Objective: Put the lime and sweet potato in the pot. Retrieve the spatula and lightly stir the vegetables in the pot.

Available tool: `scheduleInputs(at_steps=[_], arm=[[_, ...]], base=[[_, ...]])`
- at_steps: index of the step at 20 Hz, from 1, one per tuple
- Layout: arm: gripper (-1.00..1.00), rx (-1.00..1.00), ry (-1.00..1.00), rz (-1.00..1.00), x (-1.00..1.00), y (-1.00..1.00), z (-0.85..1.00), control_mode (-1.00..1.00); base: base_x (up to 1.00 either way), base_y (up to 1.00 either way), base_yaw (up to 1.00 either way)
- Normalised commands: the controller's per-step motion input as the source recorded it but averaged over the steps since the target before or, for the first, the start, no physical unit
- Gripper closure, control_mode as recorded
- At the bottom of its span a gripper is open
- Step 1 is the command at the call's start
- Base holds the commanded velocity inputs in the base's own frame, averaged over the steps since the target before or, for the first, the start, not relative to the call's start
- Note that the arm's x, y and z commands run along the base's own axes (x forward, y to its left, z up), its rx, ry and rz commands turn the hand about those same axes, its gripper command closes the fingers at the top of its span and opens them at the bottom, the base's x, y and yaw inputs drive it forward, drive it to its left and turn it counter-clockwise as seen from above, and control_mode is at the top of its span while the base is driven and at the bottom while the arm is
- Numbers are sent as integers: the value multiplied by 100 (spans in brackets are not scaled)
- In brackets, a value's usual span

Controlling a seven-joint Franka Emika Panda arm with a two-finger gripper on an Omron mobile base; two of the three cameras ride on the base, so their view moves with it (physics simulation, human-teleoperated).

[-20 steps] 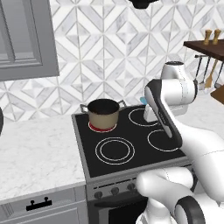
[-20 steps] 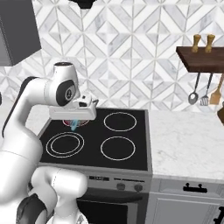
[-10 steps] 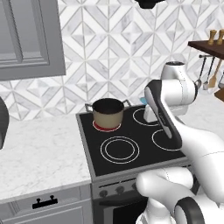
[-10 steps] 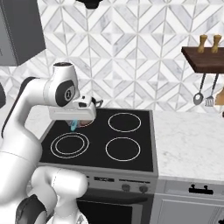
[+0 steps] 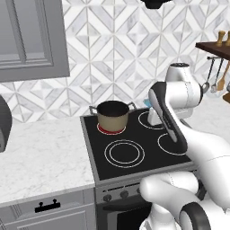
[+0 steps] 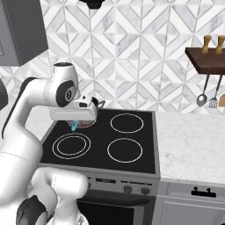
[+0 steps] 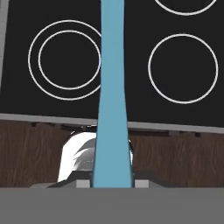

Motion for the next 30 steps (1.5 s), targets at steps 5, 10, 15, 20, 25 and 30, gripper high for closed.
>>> scheduleInputs(at_steps=[5,10,15,20,25,30], arm=[[100,-9,10,11,81,0,67,-100],[100,-26,21,29,92,-8,45,-100],[100,-40,32,37,77,-9,3,-100],[100,-55,41,41,34,0,-29,-100],[100,-39,23,34,31,0,2,-100],[100,-5,0,25,43,0,14,-100]], base=[[0,0,0],[0,0,0],[0,0,0],[0,0,0],[0,0,0],[0,0,0]])
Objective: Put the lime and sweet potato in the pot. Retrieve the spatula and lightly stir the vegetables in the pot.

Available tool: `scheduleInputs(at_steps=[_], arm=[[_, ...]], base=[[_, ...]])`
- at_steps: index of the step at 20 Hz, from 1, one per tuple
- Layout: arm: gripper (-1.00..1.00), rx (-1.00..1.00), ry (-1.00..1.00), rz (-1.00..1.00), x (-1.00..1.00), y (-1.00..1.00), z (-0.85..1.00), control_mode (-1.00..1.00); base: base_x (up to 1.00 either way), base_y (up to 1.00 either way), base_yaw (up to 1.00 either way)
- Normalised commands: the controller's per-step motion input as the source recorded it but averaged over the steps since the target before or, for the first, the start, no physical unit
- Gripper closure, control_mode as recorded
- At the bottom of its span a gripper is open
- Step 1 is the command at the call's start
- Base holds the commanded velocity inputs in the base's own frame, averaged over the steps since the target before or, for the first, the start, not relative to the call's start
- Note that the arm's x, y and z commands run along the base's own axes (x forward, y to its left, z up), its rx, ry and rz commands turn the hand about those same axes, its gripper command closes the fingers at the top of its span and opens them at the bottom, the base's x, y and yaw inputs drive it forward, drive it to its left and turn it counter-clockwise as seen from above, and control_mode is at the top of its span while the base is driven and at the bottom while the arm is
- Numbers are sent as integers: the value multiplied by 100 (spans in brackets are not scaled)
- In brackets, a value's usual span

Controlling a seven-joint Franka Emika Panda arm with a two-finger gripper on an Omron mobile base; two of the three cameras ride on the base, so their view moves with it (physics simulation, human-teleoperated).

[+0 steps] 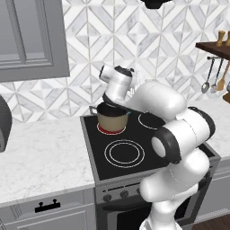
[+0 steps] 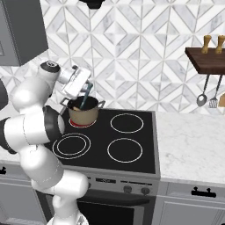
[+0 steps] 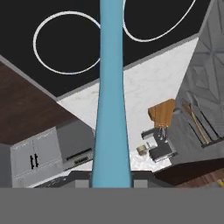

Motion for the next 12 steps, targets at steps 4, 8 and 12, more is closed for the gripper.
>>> scheduleInputs(at_steps=[4,8,12], arm=[[100,-4,0,28,45,3,-17,-100],[100,-7,0,23,49,2,-22,-100],[100,-11,0,20,46,17,-42,-100]], base=[[0,0,0],[0,0,0],[0,0,0]])
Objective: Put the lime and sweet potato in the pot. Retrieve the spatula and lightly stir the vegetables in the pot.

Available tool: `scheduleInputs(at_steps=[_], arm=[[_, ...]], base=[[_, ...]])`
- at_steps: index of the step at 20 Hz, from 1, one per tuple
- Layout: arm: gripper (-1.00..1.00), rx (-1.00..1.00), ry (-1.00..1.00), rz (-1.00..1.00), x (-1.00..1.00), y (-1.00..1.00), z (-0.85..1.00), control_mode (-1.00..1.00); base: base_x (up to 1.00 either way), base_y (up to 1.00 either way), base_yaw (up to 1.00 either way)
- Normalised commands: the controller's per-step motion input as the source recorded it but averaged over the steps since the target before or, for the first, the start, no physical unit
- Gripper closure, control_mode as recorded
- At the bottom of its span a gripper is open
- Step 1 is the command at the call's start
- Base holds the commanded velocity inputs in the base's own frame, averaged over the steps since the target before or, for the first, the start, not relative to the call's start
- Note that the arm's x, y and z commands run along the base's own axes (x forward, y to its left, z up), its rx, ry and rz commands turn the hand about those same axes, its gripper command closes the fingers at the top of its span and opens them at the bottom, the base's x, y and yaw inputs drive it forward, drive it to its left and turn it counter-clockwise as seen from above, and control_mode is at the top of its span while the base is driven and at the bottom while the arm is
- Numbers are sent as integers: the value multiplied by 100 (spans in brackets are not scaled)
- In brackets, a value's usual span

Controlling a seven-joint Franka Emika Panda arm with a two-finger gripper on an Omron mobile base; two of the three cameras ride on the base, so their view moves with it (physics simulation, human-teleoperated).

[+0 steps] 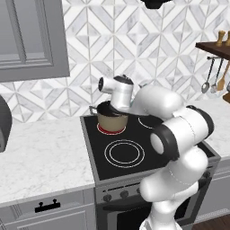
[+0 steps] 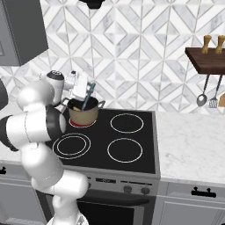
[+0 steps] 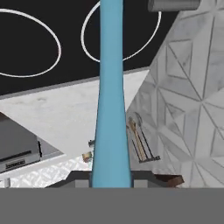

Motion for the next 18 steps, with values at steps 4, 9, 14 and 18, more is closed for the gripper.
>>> scheduleInputs(at_steps=[4,9,14,18], arm=[[100,-10,0,13,60,45,-36,-100],[100,-3,-3,4,51,15,17,-100],[100,-1,-1,0,55,11,3,-100],[100,-8,-5,2,61,17,-41,-100]], base=[[0,0,0],[0,0,0],[0,0,0],[0,0,0]])
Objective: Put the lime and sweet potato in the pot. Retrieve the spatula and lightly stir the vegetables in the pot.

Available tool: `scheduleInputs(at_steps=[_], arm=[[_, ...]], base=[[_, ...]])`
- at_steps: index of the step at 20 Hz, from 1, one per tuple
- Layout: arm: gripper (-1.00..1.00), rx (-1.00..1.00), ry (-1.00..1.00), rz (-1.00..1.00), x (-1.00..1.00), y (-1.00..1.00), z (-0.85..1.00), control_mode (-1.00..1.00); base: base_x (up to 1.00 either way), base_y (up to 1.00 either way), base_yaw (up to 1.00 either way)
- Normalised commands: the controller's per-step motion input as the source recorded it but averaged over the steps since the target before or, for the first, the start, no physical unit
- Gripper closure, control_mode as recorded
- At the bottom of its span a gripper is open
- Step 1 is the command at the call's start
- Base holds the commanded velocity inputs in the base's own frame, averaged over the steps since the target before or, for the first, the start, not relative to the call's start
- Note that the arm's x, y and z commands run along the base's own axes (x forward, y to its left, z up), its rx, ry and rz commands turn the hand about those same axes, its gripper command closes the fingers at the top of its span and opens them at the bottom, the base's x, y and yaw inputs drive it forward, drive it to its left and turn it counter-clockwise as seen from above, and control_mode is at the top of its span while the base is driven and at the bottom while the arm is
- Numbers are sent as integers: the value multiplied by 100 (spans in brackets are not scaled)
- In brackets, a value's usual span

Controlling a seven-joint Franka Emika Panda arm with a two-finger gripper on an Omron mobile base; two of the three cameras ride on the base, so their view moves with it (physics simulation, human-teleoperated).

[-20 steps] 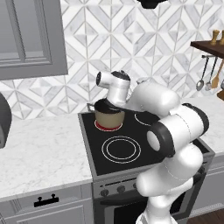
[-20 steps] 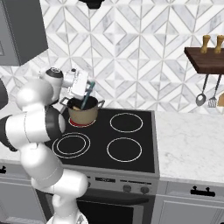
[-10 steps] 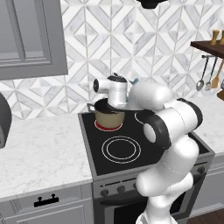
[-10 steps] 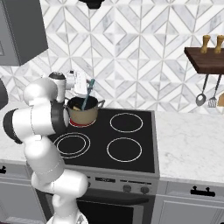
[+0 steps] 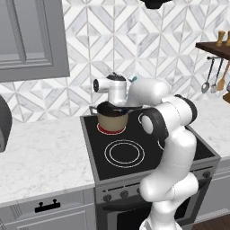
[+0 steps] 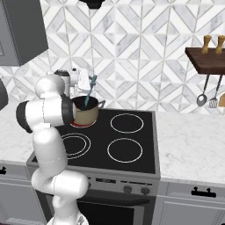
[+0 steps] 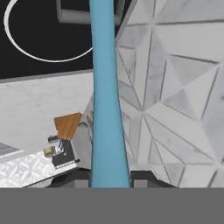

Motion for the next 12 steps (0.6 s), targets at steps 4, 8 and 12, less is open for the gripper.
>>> scheduleInputs(at_steps=[4,8,12], arm=[[100,-11,-6,6,35,21,-59,-100],[100,-9,-2,5,22,23,-51,-100],[100,-6,-1,6,11,13,-46,-100]], base=[[0,0,0],[0,0,0],[0,0,0]])
